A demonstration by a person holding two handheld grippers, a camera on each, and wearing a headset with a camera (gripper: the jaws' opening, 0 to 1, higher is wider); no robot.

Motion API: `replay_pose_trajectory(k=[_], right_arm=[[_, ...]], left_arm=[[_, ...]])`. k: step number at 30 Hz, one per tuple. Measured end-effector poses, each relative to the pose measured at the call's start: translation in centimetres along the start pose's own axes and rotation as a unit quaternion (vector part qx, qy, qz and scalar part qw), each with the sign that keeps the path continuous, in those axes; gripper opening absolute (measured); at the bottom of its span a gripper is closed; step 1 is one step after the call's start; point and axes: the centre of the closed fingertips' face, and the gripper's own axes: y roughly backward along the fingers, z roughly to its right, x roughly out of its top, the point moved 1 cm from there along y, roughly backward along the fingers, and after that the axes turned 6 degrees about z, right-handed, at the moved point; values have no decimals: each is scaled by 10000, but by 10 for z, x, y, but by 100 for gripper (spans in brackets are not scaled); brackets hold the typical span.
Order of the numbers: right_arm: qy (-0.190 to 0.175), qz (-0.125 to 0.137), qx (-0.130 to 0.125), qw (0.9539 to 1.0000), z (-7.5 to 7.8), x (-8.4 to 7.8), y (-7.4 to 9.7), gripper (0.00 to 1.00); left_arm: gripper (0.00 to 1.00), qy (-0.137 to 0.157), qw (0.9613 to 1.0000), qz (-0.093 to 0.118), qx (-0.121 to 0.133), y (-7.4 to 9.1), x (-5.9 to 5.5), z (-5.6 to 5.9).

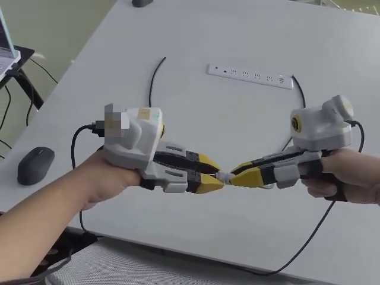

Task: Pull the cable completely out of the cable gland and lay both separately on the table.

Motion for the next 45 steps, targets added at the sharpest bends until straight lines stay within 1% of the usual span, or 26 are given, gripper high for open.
replay_pose_trajectory(k=[5, 9, 13, 16, 17, 19, 20, 22, 23, 24, 25, 26, 27, 29, 30, 31, 32, 34, 36, 37, 38, 39, 41, 42, 44, 45], right_arm=[[39, -50, -6, 10000, 1, -1, 0, 9], [432, -148, -72, 9989, 0, -2, -1, 8], [1114, -269, -250, 9931, 0, -1, -3, 8], [1437, -355, -356, 9883, -2, -2, -3, 7], [1601, -378, -419, 9855, -3, -1, -3, 7], [2027, -424, -577, 9766, -2, 0, -3, 7], [2143, -442, -628, 9738, -3, 0, -3, 7], [2551, -474, -802, 9624, -3, 1, -3, 7], [2871, -522, -884, 9524, -4, 1, -3, 7], [3009, -579, -957, 9471, -5, 0, -3, 7], [3213, -624, -1069, 9388, -5, 0, -3, 7], [3386, -722, -1107, 9316, -5, -2, -3, 7], [3587, -820, -1179, 9224, -6, -3, -3, 7], [3813, -935, -1281, 9108, -6, -4, -3, 7], [4027, -1051, -1329, 8995, -6, -5, -4, 7], [4141, -1133, -1369, 8927, -3, -6, -2, 7], [4326, -1261, -1426, 8813, -2, -7, -2, 7], [4537, -1409, -1527, 8666, -2, -8, -3, 7], [4643, -1398, -1671, 8585, 1, -4, -2, 7], [4665, -1396, -1689, 8569, 1, -3, -2, 7], [4778, -1403, -1782, 8487, 2, -1, -2, 7], [4834, -1391, -1852, 8442, 2, 1, -3, 7], [4873, -1382, -1880, 8415, 0, -1, -4, 7], [4908, -1377, -1917, 8387, 0, 0, -4, 8], [4923, -1371, -1938, 8374, 1, 0, -4, 8], [4952, -1375, -1967, 8350, 1, 0, -4, 8]], left_arm=[[15, -8, 10000, -19, -5, -1, 0, 1], [15, 11, 10000, -24, 2, 0, -1, 0], [15, 64, 10000, -40, 18, 2, -2, -1], [15, 82, 10000, -36, 1, 2, -2, 0], [15, 93, 10000, -26, -8, 3, -2, 0], [15, 117, 9999, 5, 17, 3, -1, 0], [15, 140, 9999, 14, 14, 3, -1, 0], [15, 161, 9999, 35, 31, 3, 0, -1], [15, 190, 9998, 53, 29, 3, 0, -1], [15, 196, 9998, 50, 21, 3, 0, -1], [15, 178, 9998, 47, 17, 3, 0, 0], [15, 182, 9998, 35, 11, 3, 0, 0], [15, 163, 9999, 23, -2, 2, 0, 1], [15, 177, 9998, 13, -2, 2, -1, 1], [15, 219, 9998, 9, -9, 1, -1, 2], [15, 248, 9997, 6, -11, 1, -2, 2], [15, 249, 9997, 6, -4, 1, -2, 2], [15, 319, 9995, 5, 2, 1, -3, 2], [15, 346, 9994, 77, 59, 2, -2, 0], [15, 368, 9993, 87, 65, 3, -2, 0], [15, 402, 9991, 129, 100, 4, -1, -2], [15, 423, 9989, 156, 125, 5, 0, -3], [15, 434, 9988, 177, 120, 6, 2, -2], [15, 412, 9989, 182, 129, 6, 2, -1], [15, 390, 9990, 174, 130, 6, 3, 0], [15, 389, 9990, 174, 140, 6, 3, 0]])
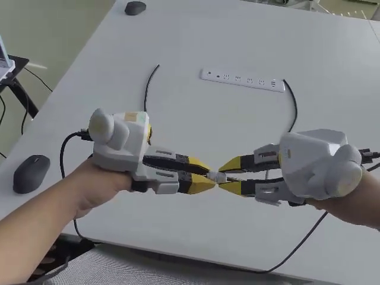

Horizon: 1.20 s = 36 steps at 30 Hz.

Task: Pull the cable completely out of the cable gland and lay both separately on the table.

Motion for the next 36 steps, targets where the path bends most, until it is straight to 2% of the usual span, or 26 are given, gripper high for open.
replay_pose_trajectory(k=[7, 13, 16, 20, 22, 23, 24, 25, 26, 28, 30, 32, 33, 35, 36], right_arm=[[-57, -66, -54, 9999, -2, -2, -1, 8], [-348, 6, -166, 9993, 0, -3, -1, 8], [-460, -44, -191, 9987, 0, -5, 0, 8], [-739, -54, -297, 9968, 2, -7, 1, 14], [-1113, 87, -488, 9925, 4, -7, 4, 17], [-1329, 168, -577, 9893, 3, -6, 6, 19], [-1510, 365, -732, 9851, 5, -4, 10, 20], [-1599, 446, -853, 9824, 5, -4, 13, 20], [-1792, 444, -1076, 9769, 6, -8, 19, 20], [-1927, 374, -1447, 9698, 10, -16, 27, 20], [-2036, 197, -1682, 9643, 11, -25, 31, 18], [-2288, 77, -1855, 9556, 11, -32, 33, 17], [-2338, 98, -1870, 9541, 11, -32, 32, 17], [-2176, 47, -1887, 9576, 11, -32, 29, 18], [-2153, -13, -1903, 9578, 10, -32, 28, 18]], left_arm=[[15, -69, 10000, -64, 1, -2, -3, 2], [15, -73, 10000, -60, 28, -1, -2, 1], [15, -88, 9999, -56, 33, -2, -2, 1], [15, -107, 9999, -54, 53, -2, -2, 1], [15, -107, 9999, -53, 67, -2, -2, 1], [15, -107, 9999, -52, 74, -1, -2, 0], [15, -104, 9999, -47, 87, -1, -2, 0], [15, -108, 9999, -36, 96, -1, -2, 0], [15, -111, 9999, -19, 115, 0, -1, 0], [15, -117, 9998, -5, 133, 0, -1, 0], [15, -129, 9998, -7, 148, 1, -1, -1], [15, -133, 9998, -3, 169, 1, -1, -3], [15, -151, 9997, -2, 182, 1, 0, -4], [15, -168, 9997, 0, 197, 1, 0, -5], [15, -161, 9997, 1, 193, 1, 0, -5]])
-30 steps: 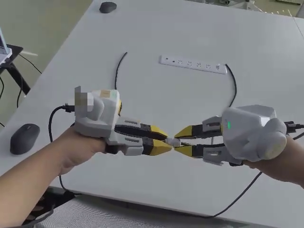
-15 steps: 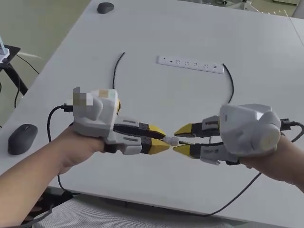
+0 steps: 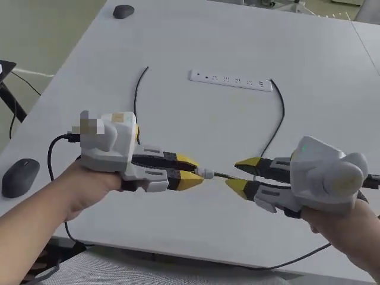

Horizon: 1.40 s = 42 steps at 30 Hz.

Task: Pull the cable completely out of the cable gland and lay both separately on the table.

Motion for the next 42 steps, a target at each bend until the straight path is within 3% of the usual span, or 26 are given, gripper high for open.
replay_pose_trajectory(k=[4, 8, 13, 19, 23, 31, 38, 42], right_arm=[[344, -166, -134, 9992, 0, -2, -4, 18], [875, -302, -88, 9957, -6, -1, -8, 17], [1070, -268, -53, 9939, -11, 6, -12, 14], [1606, -362, -35, 9864, -16, 7, -16, 12], [1758, -390, -64, 9836, -14, 9, -18, 5], [1889, -488, 0, 9808, -17, 6, -20, 1], [1779, -502, 24, 9828, -16, 2, -19, 0], [1597, -477, -23, 9860, -11, 2, -17, 0]], left_arm=[[15, -18, 10000, -21, -1, -1, 0, 1], [15, -6, 10000, -26, 23, -2, -1, 0], [15, -2, 10000, -41, 36, -3, 0, 0], [15, 30, 10000, -52, 33, -5, 0, -1], [15, 35, 10000, -60, 14, -6, -1, 0], [15, 42, 9999, -90, 64, -6, -3, -2], [15, -54, 9999, -130, 87, -9, -5, -2], [15, -281, 9995, -103, 123, -12, -2, -3]])
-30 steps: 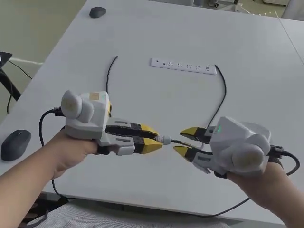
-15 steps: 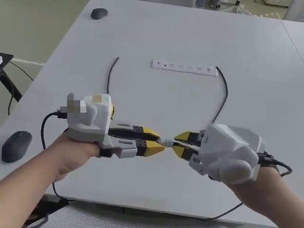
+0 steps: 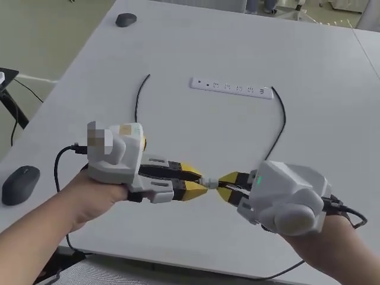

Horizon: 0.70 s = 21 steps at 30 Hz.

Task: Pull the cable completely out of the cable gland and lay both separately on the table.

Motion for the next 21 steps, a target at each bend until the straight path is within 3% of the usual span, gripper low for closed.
replay_pose_trajectory(k=[7, 21], right_arm=[[-161, 60, -95, 9998, 4, -1, 0, 0], [-856, -22, -474, 9952, 15, -28, 6, 0]], left_arm=[[15, -164, 9998, 21, 52, 0, 2, -4], [15, -130, 9998, 29, 135, 0, 2, -6]])
